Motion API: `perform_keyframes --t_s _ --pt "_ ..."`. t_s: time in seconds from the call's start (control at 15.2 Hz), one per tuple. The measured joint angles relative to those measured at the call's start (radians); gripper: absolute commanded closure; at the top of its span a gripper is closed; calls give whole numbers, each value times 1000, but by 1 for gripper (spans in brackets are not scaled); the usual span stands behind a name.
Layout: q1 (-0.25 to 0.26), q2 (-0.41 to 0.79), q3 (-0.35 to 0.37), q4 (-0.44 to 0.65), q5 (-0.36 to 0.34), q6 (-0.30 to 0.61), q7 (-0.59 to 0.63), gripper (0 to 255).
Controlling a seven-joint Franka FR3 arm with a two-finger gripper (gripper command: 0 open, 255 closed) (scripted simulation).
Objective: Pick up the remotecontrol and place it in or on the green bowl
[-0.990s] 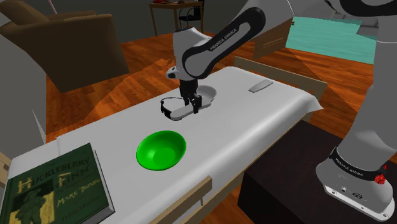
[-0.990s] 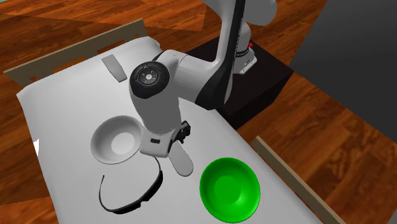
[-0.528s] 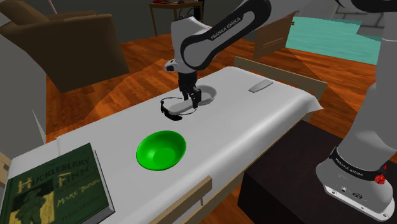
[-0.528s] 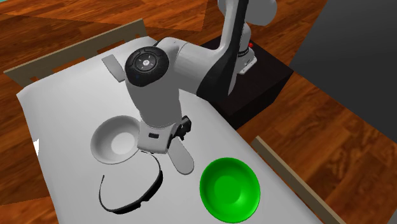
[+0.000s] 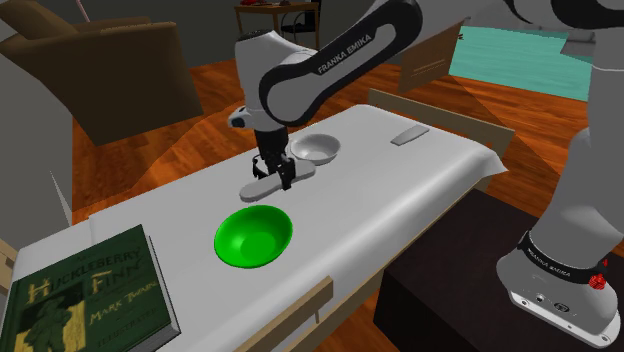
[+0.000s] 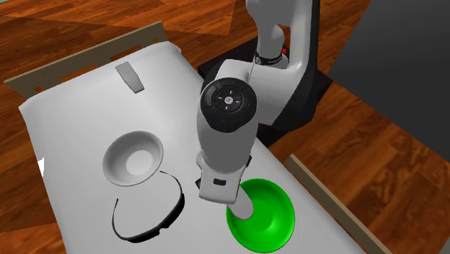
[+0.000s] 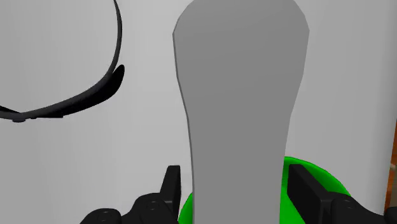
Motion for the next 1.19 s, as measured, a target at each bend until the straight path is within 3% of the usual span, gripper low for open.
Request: perform_keyframes --t_s 0.59,1.19 --pt "143 127 38 188 -41 -72 180 255" --pt "158 182 32 164 -57 6 204 255"
